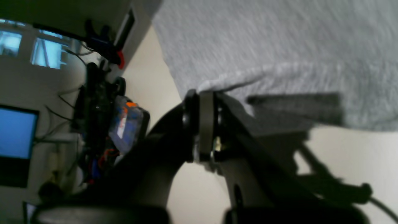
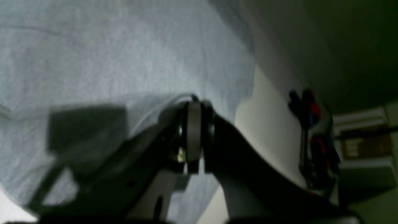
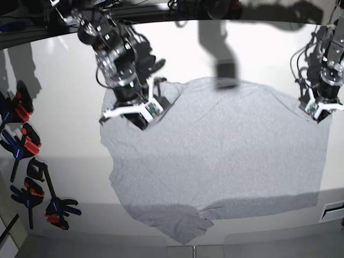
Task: Fold the T-shirt properly
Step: 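Grasp the hem corners with both grippers and lift them, then carry the hem with both grippers toward the collar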
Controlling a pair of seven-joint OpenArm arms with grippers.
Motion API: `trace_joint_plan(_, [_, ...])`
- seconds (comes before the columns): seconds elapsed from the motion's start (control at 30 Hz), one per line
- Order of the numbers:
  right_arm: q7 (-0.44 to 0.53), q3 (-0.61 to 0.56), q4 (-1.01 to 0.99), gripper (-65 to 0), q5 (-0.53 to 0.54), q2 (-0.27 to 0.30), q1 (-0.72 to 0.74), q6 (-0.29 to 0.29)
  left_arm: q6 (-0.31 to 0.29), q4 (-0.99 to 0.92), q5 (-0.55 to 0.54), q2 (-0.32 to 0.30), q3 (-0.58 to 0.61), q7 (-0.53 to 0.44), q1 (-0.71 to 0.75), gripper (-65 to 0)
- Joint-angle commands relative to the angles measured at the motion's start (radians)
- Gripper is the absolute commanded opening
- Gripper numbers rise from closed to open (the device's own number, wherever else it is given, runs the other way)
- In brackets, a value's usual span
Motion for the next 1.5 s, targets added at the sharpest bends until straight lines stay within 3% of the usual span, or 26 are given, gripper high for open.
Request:
trace_joint_plan(0.0, [0.020, 0.006, 0.001, -65.0, -0.016, -0.007, 0.041, -0.013, 0.026, 0.002, 0.000, -0.019, -0.011, -0.014, -0.023, -65.0])
trace_joint_plan(0.2, [0.021, 0.006, -0.108, -65.0, 0.029, -0.072, 0.193, -0.013, 0.023, -0.080, -0.024, 0.007, -0.011, -0.020, -0.085, -65.0])
trace_joint_plan(0.47, [0.027, 0.006, -0.330, -65.0, 0.030, -0.170, 0.370, -0.012, 0.021, -0.311, -0.060, 0.121, -0.011, -0.139, -0.223, -65.0])
trace_joint_plan(0.63, [0.048, 0.006, -0.470, -65.0, 0.030, -0.238, 0.450, -0.008, -0.038, -0.425, -0.060, 0.174, -0.011, -0.192, -0.301, -65.0])
trace_joint_plan(0.73, [0.078, 0.006, -0.549, -65.0, 0.030, -0.269, 0.475, -0.005, -0.037, -0.457, -0.060, 0.185, -0.011, -0.241, -0.314, -65.0])
trace_joint_plan(0.87, [0.144, 0.006, -0.698, -65.0, 0.030, -0.289, 0.515, -0.010, -0.037, -0.481, -0.057, 0.185, -0.011, -0.252, -0.323, -65.0])
trace_joint_plan(1.0, [0.158, 0.006, -0.798, -65.0, 0.029, -0.302, 0.552, -0.053, -0.038, -0.535, -0.057, 0.185, -0.011, -0.253, -0.349, -65.0])
trace_joint_plan(1.1, [0.155, 0.006, -0.803, -65.0, 0.029, -0.301, 0.568, -0.092, -0.038, -0.562, -0.057, 0.185, -0.011, -0.251, -0.369, -65.0])
trace_joint_plan(1.4, [0.152, 0.006, -0.803, -65.0, 0.029, -0.302, 0.604, -0.097, -0.038, -0.561, -0.051, 0.188, -0.011, -0.291, -0.375, -65.0])
trace_joint_plan(1.47, [0.156, 0.006, -0.803, -65.0, 0.029, -0.302, 0.605, -0.112, -0.038, -0.561, 0.005, 0.188, -0.011, -0.320, -0.374, -65.0])
